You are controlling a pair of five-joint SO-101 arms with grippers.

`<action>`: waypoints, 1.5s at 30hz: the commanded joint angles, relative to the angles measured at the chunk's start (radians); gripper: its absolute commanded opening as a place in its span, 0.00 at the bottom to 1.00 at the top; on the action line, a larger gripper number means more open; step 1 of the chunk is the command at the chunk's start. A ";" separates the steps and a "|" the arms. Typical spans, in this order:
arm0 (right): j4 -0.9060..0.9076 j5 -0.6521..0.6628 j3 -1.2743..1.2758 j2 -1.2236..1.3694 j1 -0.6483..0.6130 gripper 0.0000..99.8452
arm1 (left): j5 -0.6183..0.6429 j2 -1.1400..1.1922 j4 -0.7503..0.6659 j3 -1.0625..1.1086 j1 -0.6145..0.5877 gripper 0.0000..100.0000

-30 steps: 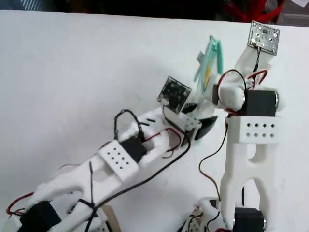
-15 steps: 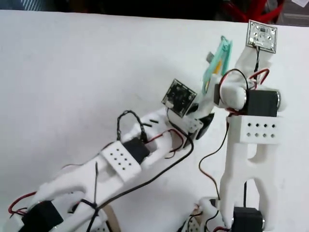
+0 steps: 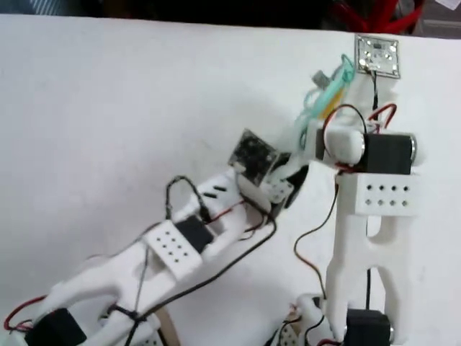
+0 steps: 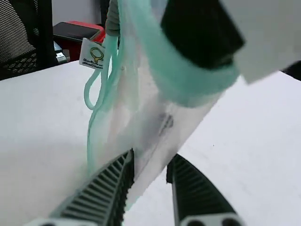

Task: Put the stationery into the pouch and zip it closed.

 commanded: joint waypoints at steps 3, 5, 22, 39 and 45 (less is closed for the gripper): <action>0.047 0.021 -0.009 -0.007 0.025 0.03 | -0.052 -0.076 -0.080 -0.023 -0.073 0.02; 0.047 0.028 -0.009 -0.007 0.025 0.02 | -0.118 -0.068 -0.080 -0.021 -0.068 0.02; 0.054 0.212 -0.018 -0.295 -0.217 0.17 | -0.137 -0.226 -0.021 0.098 -0.117 0.02; 0.059 0.141 0.006 -0.180 -0.222 0.17 | -0.135 -0.677 0.563 0.094 0.085 0.02; 0.059 0.141 0.035 -0.179 -0.225 0.02 | -0.135 -0.636 0.563 0.098 0.047 0.02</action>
